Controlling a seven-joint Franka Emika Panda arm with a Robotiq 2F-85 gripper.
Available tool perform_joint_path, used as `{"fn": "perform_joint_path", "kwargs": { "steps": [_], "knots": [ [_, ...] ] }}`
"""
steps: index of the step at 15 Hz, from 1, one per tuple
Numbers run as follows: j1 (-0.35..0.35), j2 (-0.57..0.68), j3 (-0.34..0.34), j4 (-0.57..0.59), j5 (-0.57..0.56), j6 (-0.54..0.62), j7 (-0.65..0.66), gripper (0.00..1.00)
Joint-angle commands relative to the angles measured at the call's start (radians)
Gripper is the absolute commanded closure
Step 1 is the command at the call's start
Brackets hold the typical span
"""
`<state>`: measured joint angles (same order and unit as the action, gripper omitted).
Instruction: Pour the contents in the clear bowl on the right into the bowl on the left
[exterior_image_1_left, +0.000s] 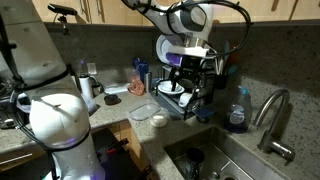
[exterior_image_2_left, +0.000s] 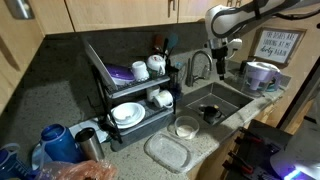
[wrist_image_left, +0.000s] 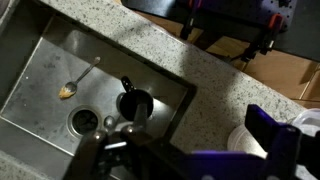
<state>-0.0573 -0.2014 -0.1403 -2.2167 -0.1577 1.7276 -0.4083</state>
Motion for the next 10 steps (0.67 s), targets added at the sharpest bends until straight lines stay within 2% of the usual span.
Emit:
{"fn": "perform_joint_path", "kwargs": {
  "steps": [1, 7, 10],
  "knots": [
    [-0.004, 0.0, 0.005, 0.0, 0.001, -0.001, -0.001, 0.0],
    [-0.004, 0.0, 0.005, 0.0, 0.002, -0.001, -0.001, 0.0],
    [0.003, -0.012, 0.01, -0.036, 0.025, 0.016, 0.016, 0.0]
  ]
}}
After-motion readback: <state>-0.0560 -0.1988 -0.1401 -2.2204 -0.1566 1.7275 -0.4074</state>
